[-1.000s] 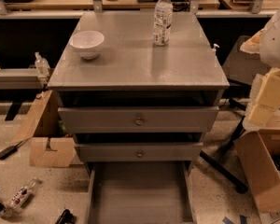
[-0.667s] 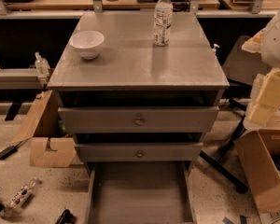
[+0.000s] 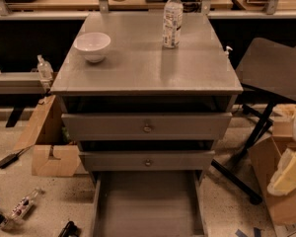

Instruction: Close bottom drawer

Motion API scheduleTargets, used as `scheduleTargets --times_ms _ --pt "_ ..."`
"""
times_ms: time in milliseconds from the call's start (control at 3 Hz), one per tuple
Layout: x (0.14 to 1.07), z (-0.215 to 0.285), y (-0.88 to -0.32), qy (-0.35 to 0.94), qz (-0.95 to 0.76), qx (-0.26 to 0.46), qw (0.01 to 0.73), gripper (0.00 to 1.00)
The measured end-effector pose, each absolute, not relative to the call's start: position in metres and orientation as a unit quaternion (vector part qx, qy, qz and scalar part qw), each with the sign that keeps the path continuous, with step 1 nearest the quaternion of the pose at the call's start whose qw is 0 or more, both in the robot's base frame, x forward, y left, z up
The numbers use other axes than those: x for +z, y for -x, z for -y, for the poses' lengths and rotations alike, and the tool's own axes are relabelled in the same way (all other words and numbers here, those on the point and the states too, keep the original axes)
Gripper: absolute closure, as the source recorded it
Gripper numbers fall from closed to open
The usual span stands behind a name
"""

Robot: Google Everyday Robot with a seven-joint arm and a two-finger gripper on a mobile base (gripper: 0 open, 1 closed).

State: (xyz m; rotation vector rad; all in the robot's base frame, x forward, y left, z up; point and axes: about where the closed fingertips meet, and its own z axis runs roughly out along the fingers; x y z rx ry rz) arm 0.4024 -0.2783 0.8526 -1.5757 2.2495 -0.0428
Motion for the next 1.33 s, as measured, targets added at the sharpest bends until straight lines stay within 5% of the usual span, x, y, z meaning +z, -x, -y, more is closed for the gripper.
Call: scheduleTargets --times_ms 667,1333 --pt "0.731 0.328 -0.424 0.546 -0.808 -0.038 0.219 0.00" --pt "0.669 0.309 -0.428 0.539 -0.809 -0.014 0.234 0.00"
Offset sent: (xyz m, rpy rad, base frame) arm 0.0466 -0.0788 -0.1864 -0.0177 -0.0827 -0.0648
